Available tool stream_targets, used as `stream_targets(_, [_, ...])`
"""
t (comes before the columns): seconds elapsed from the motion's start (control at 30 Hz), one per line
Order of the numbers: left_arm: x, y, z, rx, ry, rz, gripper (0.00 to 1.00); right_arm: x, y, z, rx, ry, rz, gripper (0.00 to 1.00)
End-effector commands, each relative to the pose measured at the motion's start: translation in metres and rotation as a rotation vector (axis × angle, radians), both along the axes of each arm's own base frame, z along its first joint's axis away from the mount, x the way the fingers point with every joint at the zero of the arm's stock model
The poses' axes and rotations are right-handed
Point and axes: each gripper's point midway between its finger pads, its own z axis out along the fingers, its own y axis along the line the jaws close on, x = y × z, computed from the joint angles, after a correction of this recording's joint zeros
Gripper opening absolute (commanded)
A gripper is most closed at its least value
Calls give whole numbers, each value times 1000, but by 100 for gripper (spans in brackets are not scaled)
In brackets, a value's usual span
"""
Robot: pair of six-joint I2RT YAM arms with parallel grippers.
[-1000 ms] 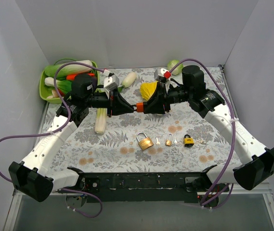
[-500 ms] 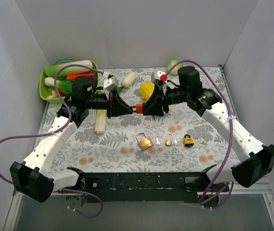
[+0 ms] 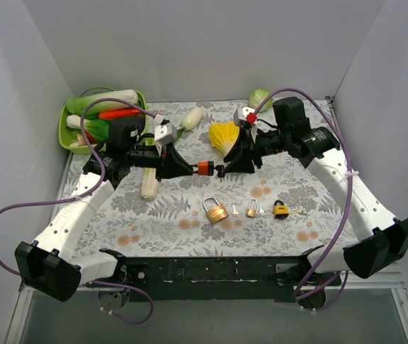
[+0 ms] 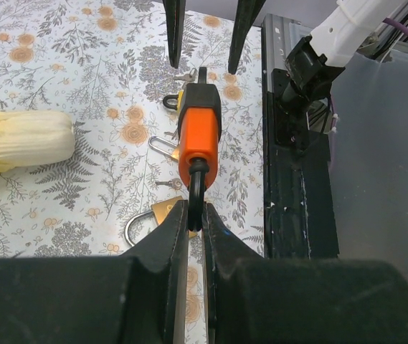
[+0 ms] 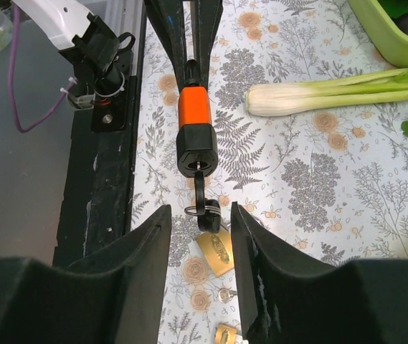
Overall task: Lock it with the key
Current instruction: Lock the lock.
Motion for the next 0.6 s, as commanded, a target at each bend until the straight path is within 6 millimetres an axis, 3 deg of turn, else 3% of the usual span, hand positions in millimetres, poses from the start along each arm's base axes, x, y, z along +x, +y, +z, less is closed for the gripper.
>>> stream_targets(0.0, [-5,0,25,-38,-86,-39,0,-7,1,14,22,-37,29,45])
stream_targets(0.33, [-5,0,24,-32,-81,-46,0,-9,22,9,-17,-57,46,38])
stream_targets(0.53, [-4,1,25,-27,-79,-34,0,-3,21,-8,-81,-44,30,35])
stream_targets(0.57, [-5,2,25,-24,-80,-29,0,-4,20,-9,-88,-55,35,31])
